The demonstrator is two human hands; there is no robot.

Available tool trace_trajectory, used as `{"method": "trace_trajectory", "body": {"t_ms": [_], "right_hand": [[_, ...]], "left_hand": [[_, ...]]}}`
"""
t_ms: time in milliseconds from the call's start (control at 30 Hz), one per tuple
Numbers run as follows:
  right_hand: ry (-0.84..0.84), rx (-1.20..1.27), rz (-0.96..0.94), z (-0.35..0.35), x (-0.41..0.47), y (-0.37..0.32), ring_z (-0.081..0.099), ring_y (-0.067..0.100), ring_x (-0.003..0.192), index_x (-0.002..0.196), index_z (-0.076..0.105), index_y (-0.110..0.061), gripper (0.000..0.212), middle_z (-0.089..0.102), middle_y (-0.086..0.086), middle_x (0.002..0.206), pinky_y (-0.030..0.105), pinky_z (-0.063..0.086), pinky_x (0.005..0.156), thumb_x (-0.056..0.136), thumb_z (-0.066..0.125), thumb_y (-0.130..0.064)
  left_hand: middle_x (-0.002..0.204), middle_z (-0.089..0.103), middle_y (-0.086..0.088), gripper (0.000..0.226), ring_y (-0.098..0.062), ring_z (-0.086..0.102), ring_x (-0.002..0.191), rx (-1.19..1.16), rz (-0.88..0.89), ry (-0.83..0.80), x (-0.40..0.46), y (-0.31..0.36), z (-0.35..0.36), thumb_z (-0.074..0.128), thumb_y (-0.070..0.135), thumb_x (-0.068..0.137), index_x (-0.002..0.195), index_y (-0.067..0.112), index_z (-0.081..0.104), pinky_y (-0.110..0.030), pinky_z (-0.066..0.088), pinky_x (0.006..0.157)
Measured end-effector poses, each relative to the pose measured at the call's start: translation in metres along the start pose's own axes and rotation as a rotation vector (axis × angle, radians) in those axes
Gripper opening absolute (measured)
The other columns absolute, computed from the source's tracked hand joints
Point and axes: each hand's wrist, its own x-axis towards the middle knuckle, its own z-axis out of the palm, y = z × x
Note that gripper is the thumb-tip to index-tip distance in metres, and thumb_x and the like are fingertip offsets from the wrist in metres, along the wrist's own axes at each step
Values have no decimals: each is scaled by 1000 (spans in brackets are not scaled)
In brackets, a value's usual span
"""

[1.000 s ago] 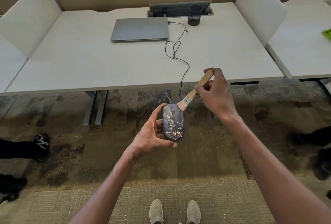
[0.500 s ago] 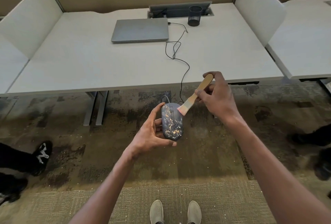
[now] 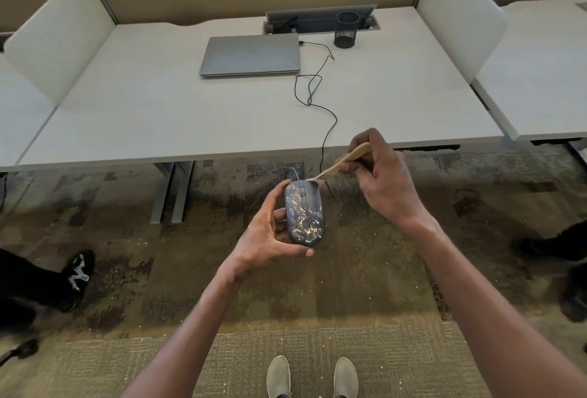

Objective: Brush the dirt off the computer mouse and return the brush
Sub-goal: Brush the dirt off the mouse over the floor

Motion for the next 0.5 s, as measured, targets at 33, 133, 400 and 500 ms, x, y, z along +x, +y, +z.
{"method": "trace_trajectory", "body": {"t_ms": [33, 133, 400, 500], "right_hand": [[-16, -2, 4, -2, -1, 0, 74, 4, 85, 105, 52, -16, 31, 74, -5, 88, 30, 63, 80, 91, 61, 10], [-65, -4, 35, -12, -3, -1, 75, 8, 89, 102, 50, -26, 40, 73, -4, 89, 31, 63, 83, 91, 59, 12], [-10, -8, -71, -8, 12, -18, 73, 1, 85, 104, 51, -23, 37, 72, 1, 89, 20, 61, 77, 92, 59, 11], [-71, -37, -94, -4, 12, -22, 71, 0, 85, 105, 52, -18, 33, 71, 2, 88, 18, 60, 77, 92, 56, 12]], "left_hand": [[133, 66, -5, 127, -20, 70, 120, 7, -1, 6, 0, -1, 0, 93, -11, 60, 151, 48, 27, -46, 58, 101], [134, 65, 0, 128, -17, 69, 122, 18, -9, 32, -1, -2, 0, 94, -9, 60, 155, 43, 25, -45, 56, 103], [128, 69, -9, 129, -21, 73, 114, 33, 4, 1, 0, 2, 4, 92, -13, 61, 156, 41, 23, -39, 61, 94], [127, 70, -8, 129, -21, 73, 114, 45, 1, 13, 2, 4, 6, 92, -12, 62, 156, 41, 22, -38, 60, 96]]}}
